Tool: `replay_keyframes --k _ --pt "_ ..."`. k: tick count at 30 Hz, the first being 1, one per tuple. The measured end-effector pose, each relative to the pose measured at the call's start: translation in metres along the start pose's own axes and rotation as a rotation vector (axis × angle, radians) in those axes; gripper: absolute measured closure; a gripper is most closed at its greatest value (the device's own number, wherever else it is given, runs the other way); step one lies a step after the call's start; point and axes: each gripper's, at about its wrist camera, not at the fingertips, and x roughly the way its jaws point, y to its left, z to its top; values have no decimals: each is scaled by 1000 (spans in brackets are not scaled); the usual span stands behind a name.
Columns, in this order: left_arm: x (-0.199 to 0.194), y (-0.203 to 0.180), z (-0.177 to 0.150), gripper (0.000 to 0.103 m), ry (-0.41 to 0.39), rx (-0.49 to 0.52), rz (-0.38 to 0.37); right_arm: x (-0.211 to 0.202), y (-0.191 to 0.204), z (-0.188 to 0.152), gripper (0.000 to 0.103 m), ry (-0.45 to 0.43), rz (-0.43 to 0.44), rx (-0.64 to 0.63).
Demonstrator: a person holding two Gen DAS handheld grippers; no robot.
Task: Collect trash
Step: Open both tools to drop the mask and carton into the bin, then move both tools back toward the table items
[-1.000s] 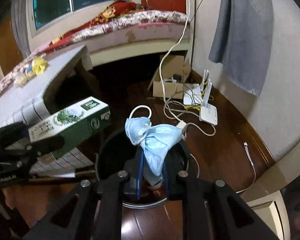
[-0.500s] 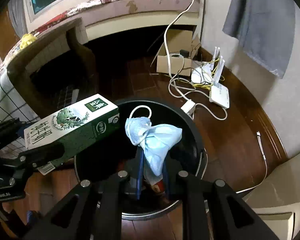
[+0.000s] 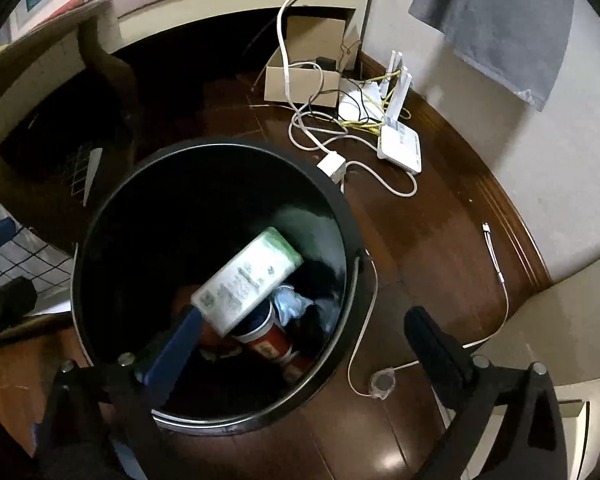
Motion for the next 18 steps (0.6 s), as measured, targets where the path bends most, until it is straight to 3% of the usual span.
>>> replay_keyframes --k 18 --pt "-41 5 0 0 -66 7 48 -53 16 -6 1 -91 13 -24"
